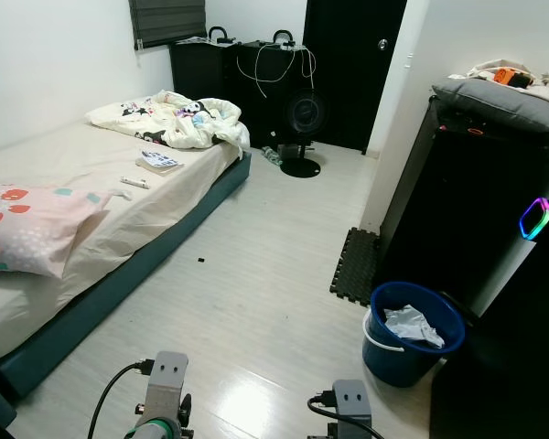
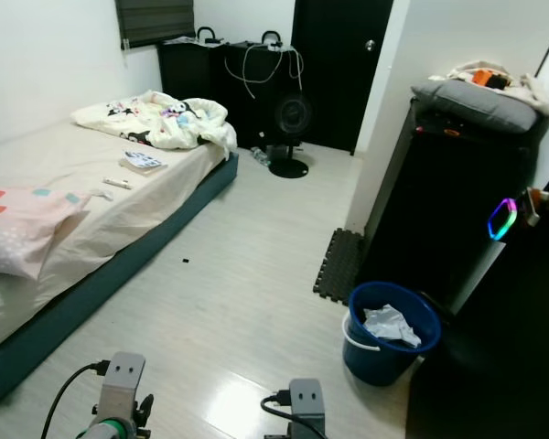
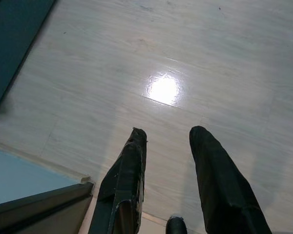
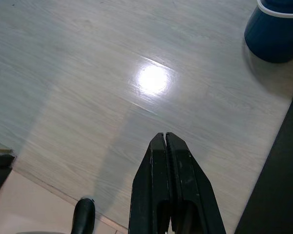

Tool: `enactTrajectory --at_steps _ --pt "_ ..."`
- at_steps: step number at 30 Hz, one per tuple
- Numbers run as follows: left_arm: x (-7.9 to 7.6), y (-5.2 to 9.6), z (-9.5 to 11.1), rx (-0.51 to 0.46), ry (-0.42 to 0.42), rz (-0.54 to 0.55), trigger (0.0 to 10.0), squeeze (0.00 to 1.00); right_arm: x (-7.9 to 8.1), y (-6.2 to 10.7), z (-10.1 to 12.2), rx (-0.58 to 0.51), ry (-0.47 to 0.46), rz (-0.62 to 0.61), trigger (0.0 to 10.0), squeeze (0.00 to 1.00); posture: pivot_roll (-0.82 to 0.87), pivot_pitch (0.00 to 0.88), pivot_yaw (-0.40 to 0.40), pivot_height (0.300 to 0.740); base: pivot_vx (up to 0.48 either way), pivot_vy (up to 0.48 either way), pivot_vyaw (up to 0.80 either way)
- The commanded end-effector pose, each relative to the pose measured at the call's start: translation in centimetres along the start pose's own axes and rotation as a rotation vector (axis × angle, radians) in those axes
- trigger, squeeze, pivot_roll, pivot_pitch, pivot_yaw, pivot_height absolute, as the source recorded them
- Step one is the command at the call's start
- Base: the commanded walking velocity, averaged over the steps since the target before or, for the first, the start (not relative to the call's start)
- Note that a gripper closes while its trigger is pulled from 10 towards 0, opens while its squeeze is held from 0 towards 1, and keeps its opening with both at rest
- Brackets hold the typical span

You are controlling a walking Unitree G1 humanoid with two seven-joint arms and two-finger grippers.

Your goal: Clean up the room

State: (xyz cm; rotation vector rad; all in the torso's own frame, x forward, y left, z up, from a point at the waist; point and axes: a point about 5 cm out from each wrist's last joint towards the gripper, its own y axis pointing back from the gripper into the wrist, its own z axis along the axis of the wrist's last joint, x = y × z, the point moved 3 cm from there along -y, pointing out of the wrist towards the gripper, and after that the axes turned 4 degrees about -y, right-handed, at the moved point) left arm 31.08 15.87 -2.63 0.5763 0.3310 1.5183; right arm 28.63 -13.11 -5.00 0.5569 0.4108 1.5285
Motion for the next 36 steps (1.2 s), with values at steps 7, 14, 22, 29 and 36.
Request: enactTrajectory --at_steps 7,14,22,29,36 --pt "0.2 0.2 -1.5 0.042 -0.015 -0.002 10.0 0.0 0.1 0.1 -0.9 0.04 0.003 0.001 10.0 0.0 0.02 0.0 0.05 0.74 0.0 0.0 0.0" --pt "0.6 0.7 -3.6 0.114 -0.035 0.003 10.0 0.0 0.0 0.3 -1.8 0.072 0.02 -0.001 10.0 0.0 0.02 0.0 0.052 0.74 0.0 0.0 0.0" --pt "1.5 1.5 -6.4 0.206 -0.026 0.023 10.0 0.0 -0.8 0.8 -3.1 0.11 0.02 -0.02 10.0 0.0 0.02 0.0 0.053 0.74 0.0 0.0 0.0" --pt "1.8 1.8 -7.4 0.236 -0.026 0.024 10.0 0.0 -1.3 1.2 -4.5 0.161 0.026 -0.03 10.0 0.0 0.02 0.0 0.052 0.74 0.0 0.0 0.0" --pt "1.8 1.9 -7.4 0.234 -0.025 0.024 10.0 0.0 -1.6 1.3 -4.6 0.161 0.021 -0.037 10.0 0.0 0.02 0.001 0.05 0.74 0.0 0.0 0.0"
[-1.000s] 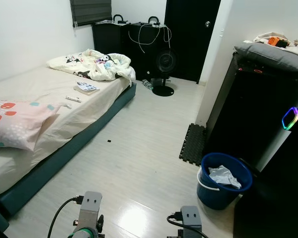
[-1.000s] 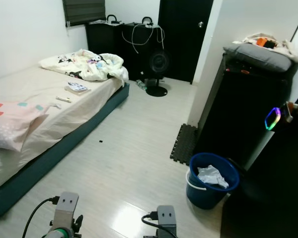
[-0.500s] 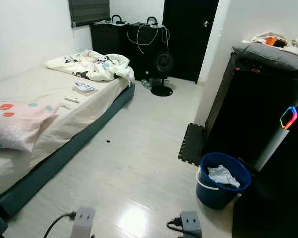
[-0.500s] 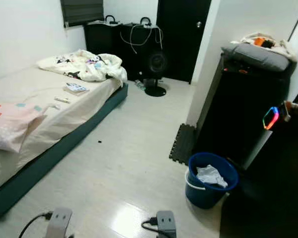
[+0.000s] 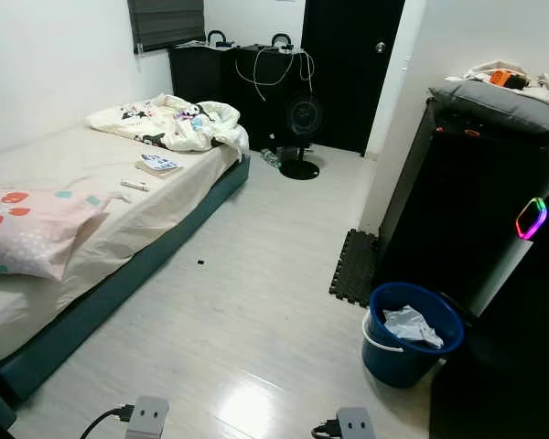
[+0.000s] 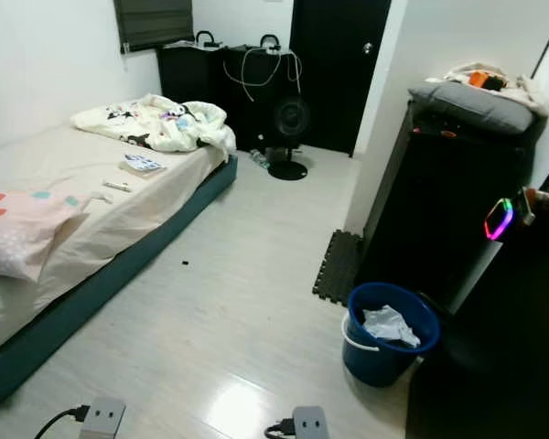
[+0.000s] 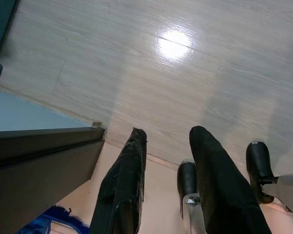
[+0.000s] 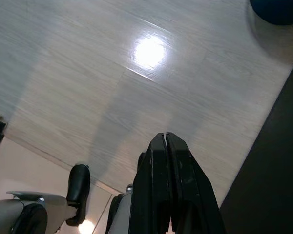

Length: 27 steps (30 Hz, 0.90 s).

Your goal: Clean up the room

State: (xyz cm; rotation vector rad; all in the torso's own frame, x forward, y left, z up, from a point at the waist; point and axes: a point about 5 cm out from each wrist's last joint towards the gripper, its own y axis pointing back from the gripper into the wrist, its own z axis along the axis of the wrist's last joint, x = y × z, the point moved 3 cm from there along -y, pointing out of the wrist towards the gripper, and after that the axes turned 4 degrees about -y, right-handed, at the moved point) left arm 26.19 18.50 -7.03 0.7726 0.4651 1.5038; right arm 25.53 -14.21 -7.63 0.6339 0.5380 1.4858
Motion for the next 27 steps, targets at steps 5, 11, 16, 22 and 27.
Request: enactTrajectory --at_steps 5,11,16,22,27 --pt "-0.6 -0.1 0.7 -0.013 -0.004 -0.018 10.0 0.0 -0.5 0.0 -0.3 0.018 -0.018 -0.014 10.0 0.0 0.02 0.002 0.058 0.74 0.0 0.0 0.0" --pt "-0.8 -0.3 1.6 -0.03 -0.018 -0.031 10.0 0.0 -0.8 0.0 0.1 0.009 -0.023 -0.023 10.0 0.0 0.02 0.003 0.067 0.74 0.0 0.0 0.0" --pt "-1.0 -0.3 1.9 -0.034 -0.027 -0.037 10.0 0.0 -1.1 -0.1 0.5 -0.001 -0.027 -0.03 10.0 0.0 0.01 0.005 0.073 0.74 0.0 0.0 0.0" --pt "-0.8 -0.4 2.3 -0.039 -0.033 -0.041 10.0 0.0 -0.6 -0.1 0.7 -0.016 -0.02 -0.019 10.0 0.0 0.0 0.004 0.081 0.74 0.0 0.0 0.0" --pt "0.2 -0.4 2.0 -0.033 -0.008 -0.011 10.0 0.0 0.1 -0.3 1.0 -0.018 -0.019 -0.006 10.0 0.0 0.01 0.0 0.064 0.74 0.0 0.0 0.0"
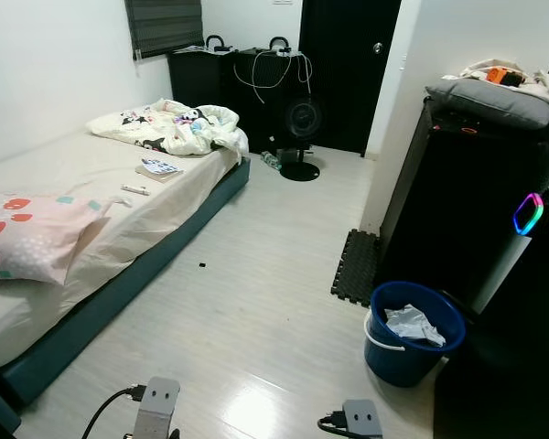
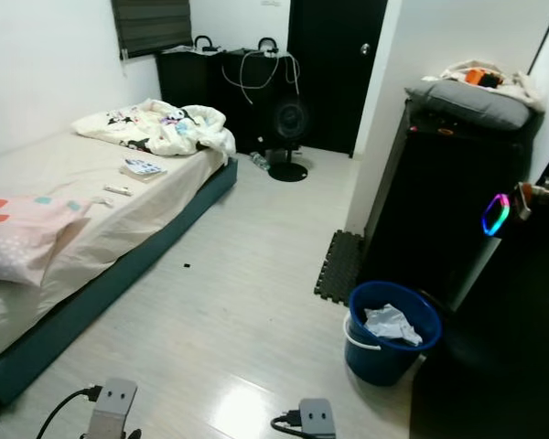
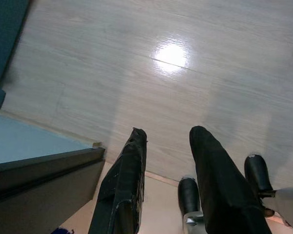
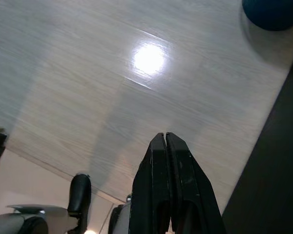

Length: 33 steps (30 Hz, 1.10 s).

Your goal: Clean up the room

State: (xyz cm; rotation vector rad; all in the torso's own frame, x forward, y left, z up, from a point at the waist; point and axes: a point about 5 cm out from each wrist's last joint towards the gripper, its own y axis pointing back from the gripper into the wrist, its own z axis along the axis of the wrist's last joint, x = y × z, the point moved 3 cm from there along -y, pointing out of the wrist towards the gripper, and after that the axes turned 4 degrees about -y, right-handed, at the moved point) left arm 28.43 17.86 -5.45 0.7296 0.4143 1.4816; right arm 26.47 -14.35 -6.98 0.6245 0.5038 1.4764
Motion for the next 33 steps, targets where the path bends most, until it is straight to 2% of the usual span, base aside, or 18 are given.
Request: enactTrajectory --at_steps 1,4,10,15,19,23,28,33 --pt "0.4 0.1 -0.8 0.027 0.008 0.013 10.0 0.0 0.2 0.0 -0.1 0.009 0.001 0.001 10.0 0.0 0.01 0.0 0.064 0.74 0.0 0.0 0.0" --pt "0.6 0.2 -1.5 0.042 0.023 0.031 10.0 0.0 0.3 0.0 -0.1 0.014 0.012 0.007 10.0 0.0 0.01 0.0 0.066 0.74 0.0 0.0 0.0" --pt "0.3 0.2 -1.3 0.035 0.021 0.023 10.0 0.0 0.4 -0.1 0.1 0.005 -0.003 0.007 10.0 0.0 0.02 0.0 0.041 0.74 0.0 0.0 0.0" --pt "0.2 0.3 -1.6 0.035 0.044 0.034 10.0 0.0 0.7 0.0 -0.6 0.03 0.011 0.023 10.0 0.0 0.04 0.01 0.022 0.74 0.0 0.0 0.0" --pt "-0.3 0.3 -1.3 0.026 0.015 0.019 10.0 0.0 0.7 -0.1 -0.2 0.021 -0.007 0.021 10.0 0.0 0.03 0.0 0.04 0.74 0.0 0.0 0.0" --pt "0.1 0.2 -1.3 0.037 0.003 0.024 10.0 0.0 0.8 0.0 -0.3 0.023 -0.017 0.017 10.0 0.0 0.04 0.012 0.039 0.74 0.0 0.0 0.0" --pt "0.8 0.3 -1.6 0.042 0.01 0.047 10.0 0.0 1.2 0.1 -1.0 0.042 0.024 0.038 10.0 0.0 0.04 0.019 0.026 0.74 0.0 0.0 0.0" --pt "0.0 0.5 -2.4 0.051 0.014 0.033 10.0 0.0 0.9 0.2 -1.2 0.05 0.003 0.027 10.0 0.0 0.04 0.006 0.017 0.74 0.0 0.0 0.0"
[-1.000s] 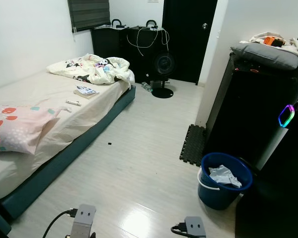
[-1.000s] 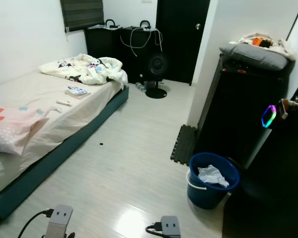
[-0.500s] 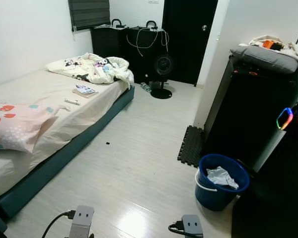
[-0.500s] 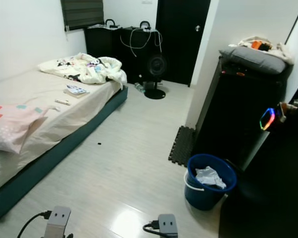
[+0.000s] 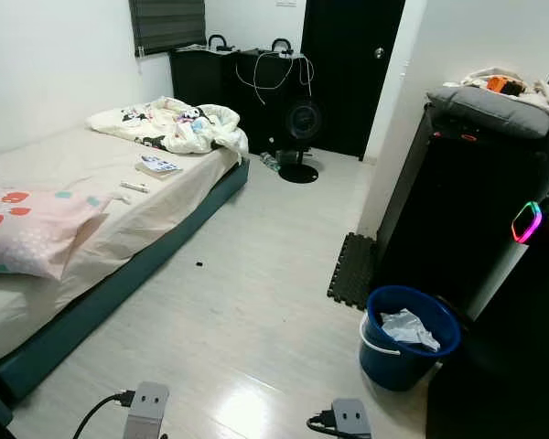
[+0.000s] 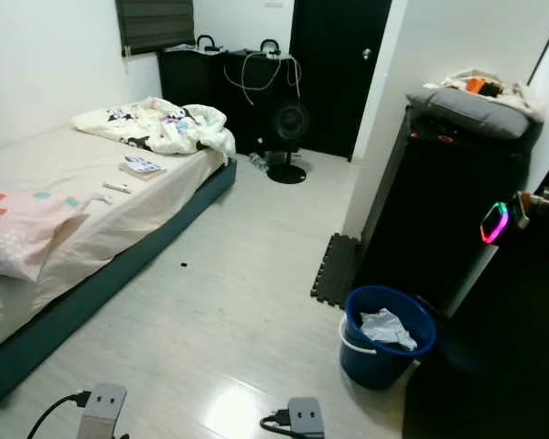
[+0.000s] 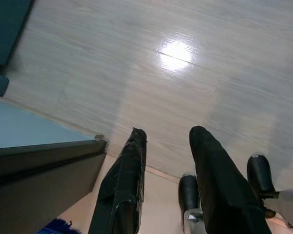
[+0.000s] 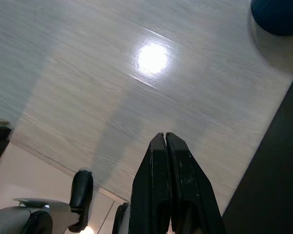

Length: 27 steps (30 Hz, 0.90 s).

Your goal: Clean up the room

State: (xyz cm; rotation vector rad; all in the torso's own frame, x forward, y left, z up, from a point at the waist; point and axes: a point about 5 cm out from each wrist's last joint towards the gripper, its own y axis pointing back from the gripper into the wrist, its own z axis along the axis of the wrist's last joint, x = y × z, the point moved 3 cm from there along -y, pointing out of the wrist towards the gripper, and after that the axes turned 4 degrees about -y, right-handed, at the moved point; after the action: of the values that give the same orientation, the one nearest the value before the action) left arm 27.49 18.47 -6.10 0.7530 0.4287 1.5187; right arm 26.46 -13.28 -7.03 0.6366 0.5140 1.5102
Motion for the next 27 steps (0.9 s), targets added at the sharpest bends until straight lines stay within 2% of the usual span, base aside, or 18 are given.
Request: enactTrajectory --at_steps 1,9,15,27 --pt "-0.4 0.2 -1.2 0.027 0.003 -0.004 10.0 0.0 -0.2 0.2 -1.1 0.038 -0.01 -0.005 10.0 0.0 0.04 0.006 0.017 0.74 0.0 0.0 0.0" --pt "-0.8 0.3 -1.3 0.032 0.002 -0.016 10.0 0.0 -0.2 0.2 -0.9 0.034 -0.012 -0.01 10.0 0.0 0.03 0.0 0.022 0.74 0.0 0.0 0.0" --pt "-0.5 0.2 -1.0 0.026 -0.001 -0.014 10.0 0.0 -0.1 0.1 -0.8 0.033 -0.013 -0.009 10.0 0.0 0.03 0.0 0.03 0.74 0.0 0.0 0.0" --pt "-1.1 0.1 -0.4 0.017 -0.02 -0.028 10.0 0.0 -0.7 0.1 -0.8 0.034 -0.005 -0.021 10.0 0.0 0.03 0.0 0.026 0.74 0.0 0.0 0.0"
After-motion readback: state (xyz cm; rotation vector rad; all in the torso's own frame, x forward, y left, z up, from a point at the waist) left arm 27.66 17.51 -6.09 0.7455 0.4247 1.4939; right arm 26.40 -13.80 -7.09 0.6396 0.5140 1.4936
